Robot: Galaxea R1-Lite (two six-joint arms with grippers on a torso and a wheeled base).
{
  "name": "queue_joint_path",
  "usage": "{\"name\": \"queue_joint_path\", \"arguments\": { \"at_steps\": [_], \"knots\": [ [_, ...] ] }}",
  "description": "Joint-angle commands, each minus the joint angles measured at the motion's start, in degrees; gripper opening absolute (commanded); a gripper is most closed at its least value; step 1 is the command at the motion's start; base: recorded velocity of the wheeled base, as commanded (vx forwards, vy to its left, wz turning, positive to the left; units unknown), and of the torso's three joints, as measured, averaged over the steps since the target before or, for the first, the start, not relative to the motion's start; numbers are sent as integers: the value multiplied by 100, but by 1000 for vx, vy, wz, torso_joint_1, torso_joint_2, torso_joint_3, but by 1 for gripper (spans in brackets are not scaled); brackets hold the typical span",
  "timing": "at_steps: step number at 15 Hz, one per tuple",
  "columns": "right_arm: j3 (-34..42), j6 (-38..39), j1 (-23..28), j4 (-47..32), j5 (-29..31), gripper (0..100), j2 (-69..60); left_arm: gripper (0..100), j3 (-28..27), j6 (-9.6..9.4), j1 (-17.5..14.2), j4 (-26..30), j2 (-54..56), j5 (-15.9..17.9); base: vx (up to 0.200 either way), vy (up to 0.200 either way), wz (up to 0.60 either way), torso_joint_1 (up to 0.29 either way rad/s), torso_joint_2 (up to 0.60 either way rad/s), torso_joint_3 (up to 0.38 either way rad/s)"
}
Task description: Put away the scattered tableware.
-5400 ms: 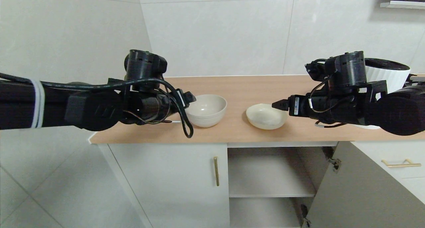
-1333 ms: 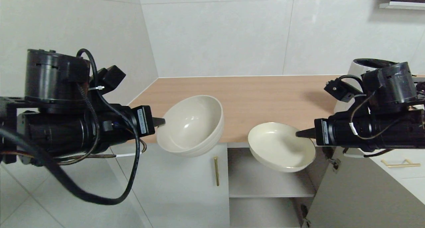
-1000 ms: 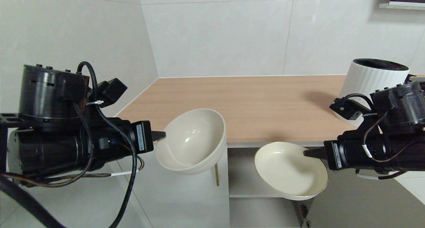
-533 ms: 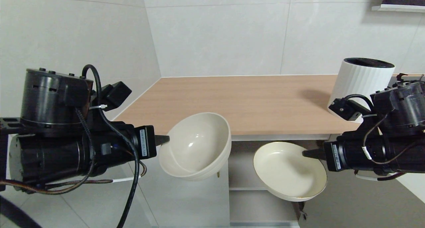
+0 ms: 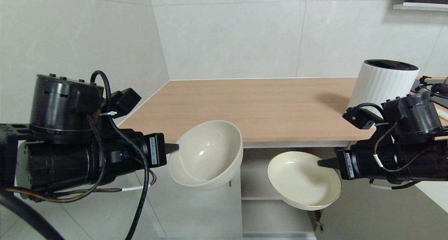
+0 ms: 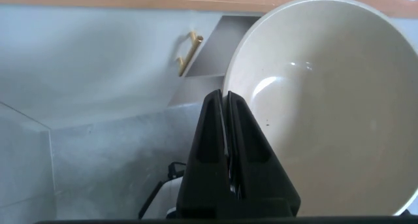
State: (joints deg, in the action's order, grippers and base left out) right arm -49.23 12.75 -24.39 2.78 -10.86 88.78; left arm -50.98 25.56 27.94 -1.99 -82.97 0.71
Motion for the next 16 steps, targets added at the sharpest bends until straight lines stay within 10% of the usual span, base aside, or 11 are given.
{"name": "queue_joint_path", "arguments": {
  "at_steps": [1, 16],
  "knots": [
    [1, -1, -4, 3, -4, 0, 69, 0, 0, 1, 1, -3, -26, 0, 0, 0, 0, 0, 0, 0],
    [9, -10, -4, 3, -4, 0, 201, 0, -26, 1, 1, -12, -97, -9, 0, 0, 0, -161, 436, 270]
  ]
}}
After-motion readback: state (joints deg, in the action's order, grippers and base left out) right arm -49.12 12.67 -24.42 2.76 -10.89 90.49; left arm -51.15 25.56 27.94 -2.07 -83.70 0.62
